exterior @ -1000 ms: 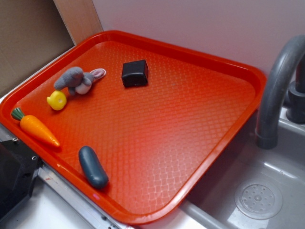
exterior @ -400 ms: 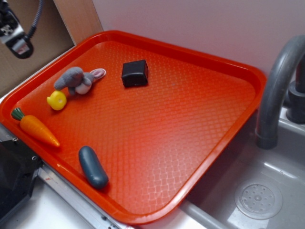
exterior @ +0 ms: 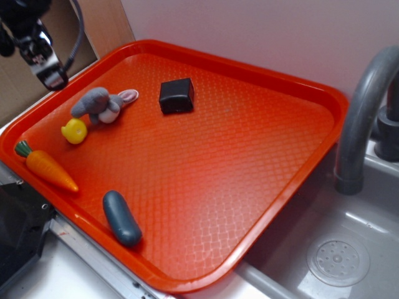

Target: Grab the gray animal.

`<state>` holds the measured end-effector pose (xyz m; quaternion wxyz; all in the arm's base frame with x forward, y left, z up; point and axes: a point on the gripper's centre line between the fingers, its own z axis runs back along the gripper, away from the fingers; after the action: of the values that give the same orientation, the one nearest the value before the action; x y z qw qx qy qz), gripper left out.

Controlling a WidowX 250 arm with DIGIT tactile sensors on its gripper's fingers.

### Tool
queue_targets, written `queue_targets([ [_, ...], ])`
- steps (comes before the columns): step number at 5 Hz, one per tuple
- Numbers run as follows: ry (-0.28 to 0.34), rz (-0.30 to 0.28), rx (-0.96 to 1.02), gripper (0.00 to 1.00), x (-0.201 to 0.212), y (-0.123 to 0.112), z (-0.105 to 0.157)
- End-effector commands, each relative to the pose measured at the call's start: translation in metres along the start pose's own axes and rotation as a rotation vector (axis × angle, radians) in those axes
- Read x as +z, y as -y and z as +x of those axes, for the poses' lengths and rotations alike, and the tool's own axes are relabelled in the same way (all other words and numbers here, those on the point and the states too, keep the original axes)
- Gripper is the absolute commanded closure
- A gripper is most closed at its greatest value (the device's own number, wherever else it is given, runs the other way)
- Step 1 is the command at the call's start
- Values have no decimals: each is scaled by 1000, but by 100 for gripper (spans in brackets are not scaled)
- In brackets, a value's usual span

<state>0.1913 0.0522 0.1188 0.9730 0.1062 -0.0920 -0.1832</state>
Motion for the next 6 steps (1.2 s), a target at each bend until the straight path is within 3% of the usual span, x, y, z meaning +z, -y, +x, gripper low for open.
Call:
queue_targets([
  [1,-17,17,-49,0,-17,0,12],
  [3,-121,57,-78,0,-55,-3,16],
  [6,-196,40,-122,0,-84,5,14],
])
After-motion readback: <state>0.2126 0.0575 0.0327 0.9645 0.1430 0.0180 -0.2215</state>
